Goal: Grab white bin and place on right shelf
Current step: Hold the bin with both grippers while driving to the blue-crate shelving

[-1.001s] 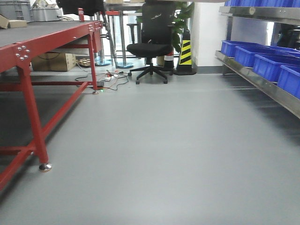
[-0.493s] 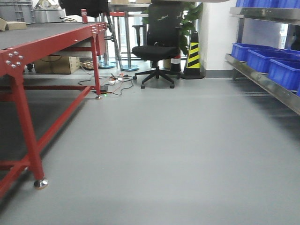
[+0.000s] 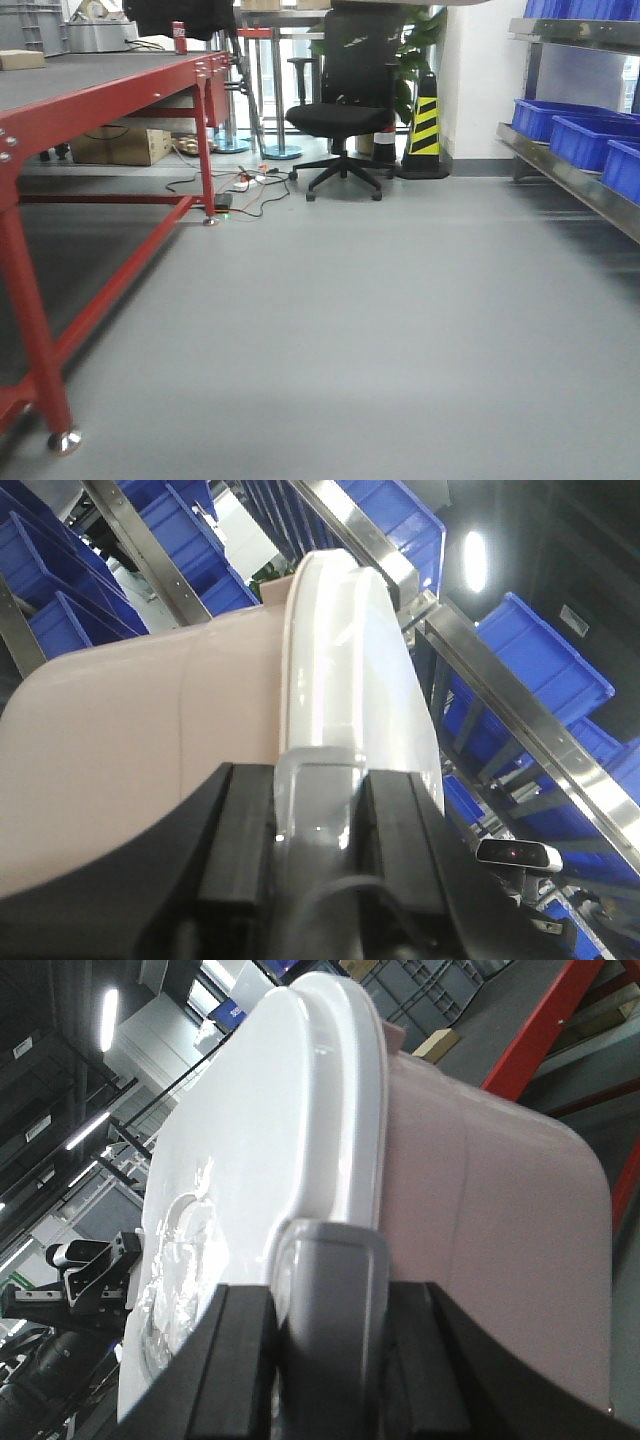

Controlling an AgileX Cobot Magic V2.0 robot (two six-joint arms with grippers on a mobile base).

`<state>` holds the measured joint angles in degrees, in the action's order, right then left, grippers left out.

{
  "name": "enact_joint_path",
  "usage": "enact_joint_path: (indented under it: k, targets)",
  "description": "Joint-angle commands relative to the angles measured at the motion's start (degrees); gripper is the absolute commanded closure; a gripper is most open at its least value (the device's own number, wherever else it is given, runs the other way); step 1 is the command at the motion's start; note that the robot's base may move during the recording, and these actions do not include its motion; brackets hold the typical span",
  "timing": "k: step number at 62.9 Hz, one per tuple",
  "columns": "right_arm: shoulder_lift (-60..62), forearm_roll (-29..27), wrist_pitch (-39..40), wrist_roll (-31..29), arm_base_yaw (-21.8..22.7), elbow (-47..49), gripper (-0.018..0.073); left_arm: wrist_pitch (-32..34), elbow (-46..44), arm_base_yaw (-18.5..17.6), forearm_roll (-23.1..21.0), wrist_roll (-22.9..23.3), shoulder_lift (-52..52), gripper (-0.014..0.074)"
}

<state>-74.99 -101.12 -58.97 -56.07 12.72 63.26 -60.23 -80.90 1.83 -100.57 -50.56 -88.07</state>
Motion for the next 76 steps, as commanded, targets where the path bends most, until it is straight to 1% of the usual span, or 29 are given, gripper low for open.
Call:
enact_joint_path:
  k: [1, 76]
  targets:
    - [2.53, -3.41, -13.50, -1.58, -1.91, 2.32, 0.0368, -14.60, -2.07, -2.87, -0.86, -0.60, 2.80, 0.0722]
    - [2.53, -3.41, -13.50, -1.58, -1.91, 2.32, 0.0368, -14.46, -2.07, -2.87, -0.86, -0.60, 2.80, 0.0722]
